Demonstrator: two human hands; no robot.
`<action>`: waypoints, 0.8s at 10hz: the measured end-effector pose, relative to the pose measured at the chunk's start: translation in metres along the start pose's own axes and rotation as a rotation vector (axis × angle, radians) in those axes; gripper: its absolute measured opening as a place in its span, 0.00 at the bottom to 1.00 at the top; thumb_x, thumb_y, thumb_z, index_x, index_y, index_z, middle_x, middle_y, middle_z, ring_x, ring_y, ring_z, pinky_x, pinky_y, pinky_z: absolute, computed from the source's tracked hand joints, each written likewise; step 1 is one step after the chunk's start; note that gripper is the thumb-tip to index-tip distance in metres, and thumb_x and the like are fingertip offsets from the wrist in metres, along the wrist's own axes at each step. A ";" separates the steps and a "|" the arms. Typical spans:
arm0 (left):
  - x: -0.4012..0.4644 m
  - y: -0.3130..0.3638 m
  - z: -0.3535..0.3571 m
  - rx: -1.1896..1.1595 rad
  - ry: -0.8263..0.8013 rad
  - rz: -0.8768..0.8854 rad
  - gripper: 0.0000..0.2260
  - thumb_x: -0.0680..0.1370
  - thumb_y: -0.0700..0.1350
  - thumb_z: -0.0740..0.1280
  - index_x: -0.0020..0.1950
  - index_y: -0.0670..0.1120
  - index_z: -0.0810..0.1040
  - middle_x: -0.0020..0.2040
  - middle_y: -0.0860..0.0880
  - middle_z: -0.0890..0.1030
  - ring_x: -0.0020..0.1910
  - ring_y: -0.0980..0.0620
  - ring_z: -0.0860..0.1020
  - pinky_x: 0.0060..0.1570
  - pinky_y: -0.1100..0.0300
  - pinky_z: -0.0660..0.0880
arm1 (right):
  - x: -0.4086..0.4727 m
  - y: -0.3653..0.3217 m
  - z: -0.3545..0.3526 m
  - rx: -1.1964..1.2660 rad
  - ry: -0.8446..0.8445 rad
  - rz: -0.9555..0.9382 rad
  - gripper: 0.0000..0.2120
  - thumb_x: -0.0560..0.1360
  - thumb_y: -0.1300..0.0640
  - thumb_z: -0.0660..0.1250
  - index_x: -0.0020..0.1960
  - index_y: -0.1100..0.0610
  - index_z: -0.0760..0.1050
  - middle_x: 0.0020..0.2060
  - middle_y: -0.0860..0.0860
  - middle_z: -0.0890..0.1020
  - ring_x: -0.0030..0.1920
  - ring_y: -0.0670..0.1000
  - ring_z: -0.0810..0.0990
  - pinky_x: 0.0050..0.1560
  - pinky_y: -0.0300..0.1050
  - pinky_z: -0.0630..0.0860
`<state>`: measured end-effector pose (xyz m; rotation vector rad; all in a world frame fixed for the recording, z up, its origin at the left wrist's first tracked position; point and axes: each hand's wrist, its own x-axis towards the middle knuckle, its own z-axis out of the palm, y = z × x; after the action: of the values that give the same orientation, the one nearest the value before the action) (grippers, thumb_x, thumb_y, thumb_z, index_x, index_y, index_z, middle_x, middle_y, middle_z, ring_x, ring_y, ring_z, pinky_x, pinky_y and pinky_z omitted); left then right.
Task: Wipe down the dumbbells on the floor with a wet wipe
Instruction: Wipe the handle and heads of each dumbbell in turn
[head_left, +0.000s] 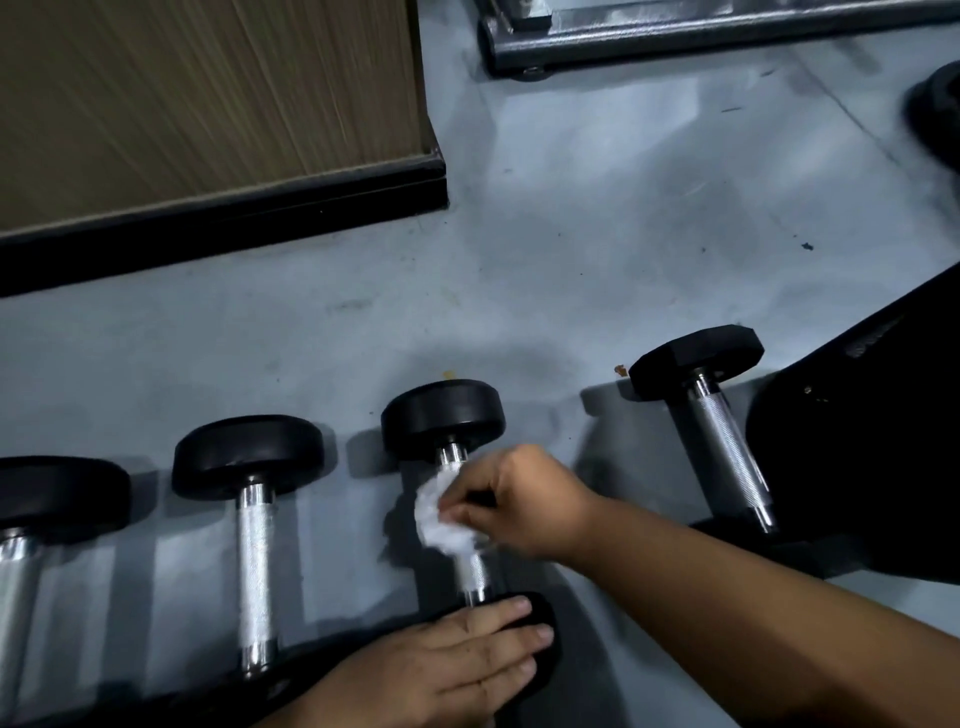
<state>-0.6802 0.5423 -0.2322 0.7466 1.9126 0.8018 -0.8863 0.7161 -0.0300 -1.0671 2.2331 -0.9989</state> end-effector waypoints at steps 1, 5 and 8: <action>-0.028 0.062 -0.045 0.159 0.371 -0.004 0.19 0.87 0.43 0.55 0.79 0.54 0.61 0.82 0.59 0.50 0.79 0.60 0.55 0.75 0.62 0.59 | 0.014 0.004 -0.001 0.068 0.084 0.121 0.04 0.74 0.53 0.75 0.49 0.48 0.86 0.45 0.42 0.87 0.46 0.41 0.84 0.51 0.43 0.80; -0.085 0.163 -0.131 -0.068 0.476 0.019 0.24 0.86 0.48 0.54 0.78 0.35 0.59 0.80 0.42 0.59 0.62 0.78 0.70 0.76 0.63 0.60 | -0.016 -0.004 0.006 0.149 -0.086 0.148 0.06 0.74 0.51 0.74 0.50 0.46 0.85 0.45 0.40 0.87 0.47 0.40 0.85 0.53 0.47 0.81; -0.068 0.201 -0.108 0.393 0.911 0.067 0.25 0.75 0.57 0.69 0.67 0.44 0.80 0.69 0.47 0.78 0.66 0.53 0.78 0.63 0.61 0.75 | -0.040 -0.006 0.000 0.321 -0.064 0.329 0.03 0.73 0.58 0.78 0.42 0.51 0.86 0.38 0.44 0.87 0.40 0.44 0.85 0.49 0.46 0.82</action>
<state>-0.7133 0.5878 -0.0007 0.7383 2.9356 0.9033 -0.8602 0.7452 -0.0217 -0.5633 2.0217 -1.1079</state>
